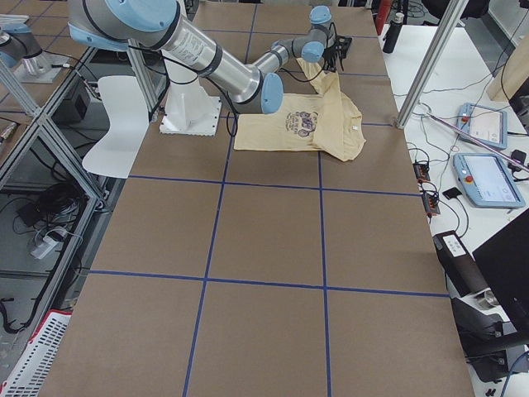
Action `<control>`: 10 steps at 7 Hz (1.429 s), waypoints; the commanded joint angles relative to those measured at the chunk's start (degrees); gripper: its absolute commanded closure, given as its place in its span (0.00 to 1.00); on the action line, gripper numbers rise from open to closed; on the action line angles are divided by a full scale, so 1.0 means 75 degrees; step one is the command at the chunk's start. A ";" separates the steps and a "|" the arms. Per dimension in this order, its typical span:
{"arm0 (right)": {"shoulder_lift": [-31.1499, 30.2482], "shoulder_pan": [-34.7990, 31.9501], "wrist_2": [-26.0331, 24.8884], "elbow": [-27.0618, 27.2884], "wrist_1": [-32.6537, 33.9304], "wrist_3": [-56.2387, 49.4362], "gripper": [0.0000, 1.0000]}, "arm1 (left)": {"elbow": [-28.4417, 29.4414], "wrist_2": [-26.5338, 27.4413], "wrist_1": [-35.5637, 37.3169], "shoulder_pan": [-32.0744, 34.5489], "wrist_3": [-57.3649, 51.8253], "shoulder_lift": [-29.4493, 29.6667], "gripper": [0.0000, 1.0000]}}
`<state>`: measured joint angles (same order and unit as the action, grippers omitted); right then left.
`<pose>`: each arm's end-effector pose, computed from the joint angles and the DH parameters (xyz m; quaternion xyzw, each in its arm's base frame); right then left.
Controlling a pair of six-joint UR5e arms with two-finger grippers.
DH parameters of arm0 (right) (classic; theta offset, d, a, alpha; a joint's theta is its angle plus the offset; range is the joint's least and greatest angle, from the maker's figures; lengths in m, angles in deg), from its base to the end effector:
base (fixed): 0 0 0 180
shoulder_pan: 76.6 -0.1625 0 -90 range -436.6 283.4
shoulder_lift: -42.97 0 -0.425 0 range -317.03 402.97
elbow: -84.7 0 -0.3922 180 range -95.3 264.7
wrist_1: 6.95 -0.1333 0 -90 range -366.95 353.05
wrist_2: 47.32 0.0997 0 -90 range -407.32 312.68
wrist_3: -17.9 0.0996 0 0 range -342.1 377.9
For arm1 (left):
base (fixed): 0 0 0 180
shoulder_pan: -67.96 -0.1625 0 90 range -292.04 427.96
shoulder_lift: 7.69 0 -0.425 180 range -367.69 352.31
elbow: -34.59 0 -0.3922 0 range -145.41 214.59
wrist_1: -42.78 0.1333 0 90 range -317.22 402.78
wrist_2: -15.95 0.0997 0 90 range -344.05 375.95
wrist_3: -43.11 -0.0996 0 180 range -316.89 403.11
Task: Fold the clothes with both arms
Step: 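Carry the grasped sleeve with the right gripper across to the collar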
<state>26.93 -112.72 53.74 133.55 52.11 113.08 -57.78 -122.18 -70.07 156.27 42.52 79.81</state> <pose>-0.6353 -0.6050 0.0212 0.0613 -0.5284 0.2505 0.8089 -0.0446 -0.4928 0.6108 0.1760 0.4015 0.0981 0.8934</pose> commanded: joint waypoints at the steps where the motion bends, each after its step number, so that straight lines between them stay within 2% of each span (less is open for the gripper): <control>1: 0.0240 0.0059 -0.0266 -0.0827 -0.0666 0.0000 0.02 | 0.0023 -0.0028 0.0012 -0.0032 -0.0027 0.0040 0.00; 2: 0.0252 0.0047 -0.0267 -0.0830 -0.0680 0.0000 0.01 | 0.0000 -0.0075 -0.0023 -0.0218 -0.0016 0.0156 0.00; 3: 0.0356 -0.0011 -0.0186 -0.0702 -0.0657 0.0093 0.01 | 0.0116 -0.0075 -0.0824 -0.0974 0.0320 0.0239 0.00; 4: 0.0009 -0.0128 0.0081 -0.0179 -0.0587 0.0349 0.01 | 0.0790 -0.0041 -0.1749 -0.1364 0.1252 0.0344 0.00; 5: -0.1143 -0.0361 0.0595 0.1370 -0.0018 0.0375 0.01 | 0.1481 -0.0005 -0.2837 -0.1890 0.1876 0.0414 0.01; 6: -0.2047 -0.0653 0.1087 0.2557 0.0382 0.0352 0.01 | 0.2231 -0.0028 -0.3288 -0.2174 0.2370 0.0856 0.01; 7: -0.2741 -0.1109 0.1962 0.3137 0.0561 0.0317 0.02 | 0.2517 -0.0133 -0.3305 -0.2281 0.2456 0.1081 0.03; 8: -0.3885 -0.1566 0.2632 0.4013 0.0469 0.0201 0.02 | 0.2601 -0.0111 -0.3316 -0.2549 0.2457 0.1211 0.06; 9: -0.4616 -0.1744 0.2755 0.4660 0.0503 -0.0264 0.02 | 0.2671 -0.0134 -0.3305 -0.2644 0.2596 0.1316 0.07; 10: -0.4843 -0.1827 0.2779 0.4690 0.0481 -0.0304 0.02 | 0.2857 -0.0157 -0.3305 -0.2750 0.2992 0.1364 0.08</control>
<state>-5.48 -125.12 73.45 166.27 55.75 112.11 -37.72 -123.17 -94.81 136.67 62.44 89.38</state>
